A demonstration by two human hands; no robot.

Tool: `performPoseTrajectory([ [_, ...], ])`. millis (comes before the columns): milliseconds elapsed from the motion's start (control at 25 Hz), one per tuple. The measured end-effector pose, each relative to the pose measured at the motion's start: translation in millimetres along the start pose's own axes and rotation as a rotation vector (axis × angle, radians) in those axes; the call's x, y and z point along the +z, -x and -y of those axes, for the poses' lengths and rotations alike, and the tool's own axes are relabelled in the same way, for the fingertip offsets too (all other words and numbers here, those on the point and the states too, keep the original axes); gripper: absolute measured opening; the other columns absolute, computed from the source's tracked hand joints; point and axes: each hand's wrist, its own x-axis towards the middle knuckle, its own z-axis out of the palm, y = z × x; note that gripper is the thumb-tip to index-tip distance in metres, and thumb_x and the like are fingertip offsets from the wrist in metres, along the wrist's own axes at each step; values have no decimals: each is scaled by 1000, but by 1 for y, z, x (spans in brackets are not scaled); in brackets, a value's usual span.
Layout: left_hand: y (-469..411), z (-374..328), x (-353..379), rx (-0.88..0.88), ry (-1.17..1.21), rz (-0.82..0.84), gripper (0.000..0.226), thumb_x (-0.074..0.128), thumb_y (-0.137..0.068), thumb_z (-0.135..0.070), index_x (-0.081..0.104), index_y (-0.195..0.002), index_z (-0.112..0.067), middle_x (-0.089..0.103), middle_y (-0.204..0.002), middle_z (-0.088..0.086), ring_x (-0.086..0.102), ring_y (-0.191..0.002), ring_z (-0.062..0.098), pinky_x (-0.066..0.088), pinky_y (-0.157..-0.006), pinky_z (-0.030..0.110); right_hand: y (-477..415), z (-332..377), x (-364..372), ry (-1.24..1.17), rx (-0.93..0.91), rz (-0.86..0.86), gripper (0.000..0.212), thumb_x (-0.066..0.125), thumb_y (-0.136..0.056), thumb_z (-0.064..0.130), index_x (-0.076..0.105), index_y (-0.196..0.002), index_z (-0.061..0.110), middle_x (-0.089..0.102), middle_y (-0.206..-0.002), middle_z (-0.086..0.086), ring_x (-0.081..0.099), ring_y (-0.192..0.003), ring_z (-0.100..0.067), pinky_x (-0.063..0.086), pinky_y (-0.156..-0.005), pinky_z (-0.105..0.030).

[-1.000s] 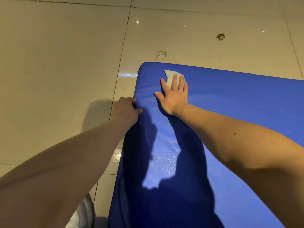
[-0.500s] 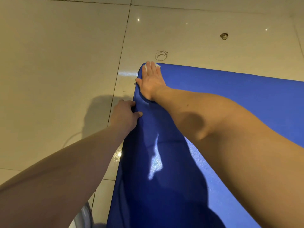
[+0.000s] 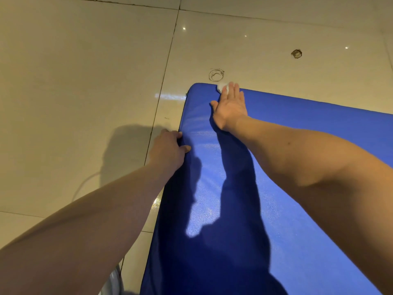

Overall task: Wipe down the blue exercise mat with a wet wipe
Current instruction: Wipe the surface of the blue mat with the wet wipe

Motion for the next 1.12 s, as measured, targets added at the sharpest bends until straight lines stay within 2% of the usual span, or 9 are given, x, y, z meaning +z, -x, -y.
performPoseTrajectory([
  [80, 0, -1, 1, 6, -5, -2, 55, 75, -87, -37, 59, -138, -20, 53, -125, 5, 58, -115, 28, 48, -100, 42, -4, 30, 2, -76, -65, -26, 68, 24, -105, 44, 11, -155, 0, 4, -163, -20, 1, -151, -35, 7, -123, -46],
  [200, 0, 0, 0, 24, -10, -6, 56, 75, -87, -38, 59, -138, -19, 53, -125, 7, 58, -114, 29, 48, -99, 42, -13, 63, 4, -127, -226, 3, 66, 27, -106, 40, 12, -155, -1, 3, -164, -19, -1, -152, -34, 4, -124, -47],
  [480, 3, -3, -2, 26, -6, -6, 54, 75, -89, -36, 59, -138, -19, 53, -124, 8, 57, -115, 31, 47, -98, 41, -4, 39, 6, -69, -565, -46, 53, 33, -106, 34, 31, -147, 1, 23, -157, -16, 14, -149, -36, 12, -123, -50],
  [720, 1, -1, 0, -19, 29, 11, 54, 76, -88, -34, 59, -137, -21, 56, -128, 4, 58, -118, 27, 48, -100, 42, 11, 25, 10, 84, -433, -5, 67, 22, -107, 44, 1, -158, 6, -5, -167, -10, -10, -153, -27, 0, -125, -41],
  [880, 0, 2, 1, -46, 68, 26, 51, 76, -89, -32, 59, -136, -23, 59, -129, 2, 59, -118, 24, 50, -98, 45, 20, -4, 4, 121, -356, 19, 67, 21, -107, 43, -1, -159, 8, -5, -167, -9, -9, -153, -25, -1, -125, -40],
  [960, 1, 3, 1, -20, 78, 30, 54, 75, -89, -32, 57, -138, -20, 55, -130, 5, 58, -118, 26, 50, -99, 46, 25, -23, -2, 162, -325, -32, 61, 21, -106, 39, 13, -158, 7, 13, -165, -12, 4, -153, -26, 7, -124, -41],
  [1000, 1, 3, 1, -3, 98, 28, 55, 74, -89, -32, 58, -139, -18, 54, -129, 7, 57, -117, 27, 50, -98, 47, 25, -30, -4, 136, -304, -99, 56, 23, -106, 36, 28, -154, 8, 31, -158, -12, 16, -149, -27, 16, -122, -40],
  [1040, 2, 4, 1, 9, 122, 25, 55, 74, -87, -31, 58, -138, -16, 55, -128, 8, 57, -116, 28, 51, -97, 48, 28, -34, -6, 52, -269, -185, 48, 28, -104, 32, 45, -144, 12, 48, -144, -11, 29, -142, -27, 25, -116, -39],
  [1120, 2, 6, 1, 18, 160, 23, 57, 75, -84, -31, 59, -137, -15, 59, -123, 10, 59, -112, 30, 53, -94, 48, 32, -31, -10, -317, -119, -275, 33, 38, -101, 26, 65, -119, 19, 61, -118, -5, 47, -123, -25, 38, -103, -35],
])
